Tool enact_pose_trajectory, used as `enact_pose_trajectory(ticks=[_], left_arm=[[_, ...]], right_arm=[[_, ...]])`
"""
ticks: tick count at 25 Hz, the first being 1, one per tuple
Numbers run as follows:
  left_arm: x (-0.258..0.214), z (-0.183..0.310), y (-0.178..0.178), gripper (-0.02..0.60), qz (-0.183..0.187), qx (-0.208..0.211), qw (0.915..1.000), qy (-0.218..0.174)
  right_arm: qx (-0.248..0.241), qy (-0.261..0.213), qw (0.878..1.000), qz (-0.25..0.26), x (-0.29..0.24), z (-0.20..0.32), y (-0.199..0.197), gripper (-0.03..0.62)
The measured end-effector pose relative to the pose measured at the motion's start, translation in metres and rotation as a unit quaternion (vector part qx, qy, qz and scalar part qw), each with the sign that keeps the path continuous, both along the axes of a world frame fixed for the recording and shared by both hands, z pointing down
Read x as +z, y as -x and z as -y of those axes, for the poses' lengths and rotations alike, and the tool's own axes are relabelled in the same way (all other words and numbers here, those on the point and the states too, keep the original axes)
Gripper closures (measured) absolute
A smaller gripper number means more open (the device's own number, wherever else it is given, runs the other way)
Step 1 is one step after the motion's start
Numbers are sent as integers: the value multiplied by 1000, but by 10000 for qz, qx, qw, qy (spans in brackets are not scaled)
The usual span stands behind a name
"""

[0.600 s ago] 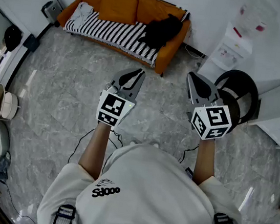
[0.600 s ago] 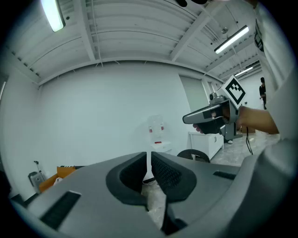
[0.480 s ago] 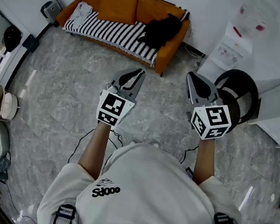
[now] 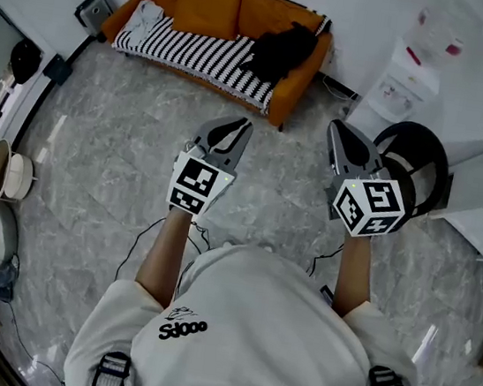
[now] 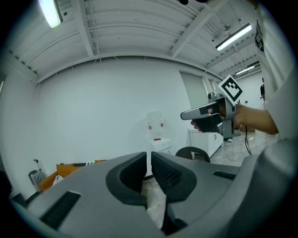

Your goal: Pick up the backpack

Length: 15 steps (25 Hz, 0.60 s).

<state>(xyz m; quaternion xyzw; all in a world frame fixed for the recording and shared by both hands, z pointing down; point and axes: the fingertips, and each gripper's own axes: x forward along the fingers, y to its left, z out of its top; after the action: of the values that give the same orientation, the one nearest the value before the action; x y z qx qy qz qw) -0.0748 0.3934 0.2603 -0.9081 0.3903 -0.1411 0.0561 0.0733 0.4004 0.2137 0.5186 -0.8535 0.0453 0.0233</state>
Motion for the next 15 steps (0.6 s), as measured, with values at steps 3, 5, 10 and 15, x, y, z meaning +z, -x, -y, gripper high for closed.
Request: enact_pose_trajectory(ticks=[3,5,10,15], left_arm=[[2,2,-8,537,42,-92,9999,29],[3,3,-16,537,40,-166,9998,46],[8,-6,-39,537,82,-273,9995,134],[13,-8,-59,537,169,-312,9993,130]], right_arm=[[-25,69,10000,45,4,2,-13,559],[-72,115,9999,70,7,3,-23,559],[-227,245,9993,153,14,-1,-45,559],[-267,317,9989,213,22,2,-65,559]])
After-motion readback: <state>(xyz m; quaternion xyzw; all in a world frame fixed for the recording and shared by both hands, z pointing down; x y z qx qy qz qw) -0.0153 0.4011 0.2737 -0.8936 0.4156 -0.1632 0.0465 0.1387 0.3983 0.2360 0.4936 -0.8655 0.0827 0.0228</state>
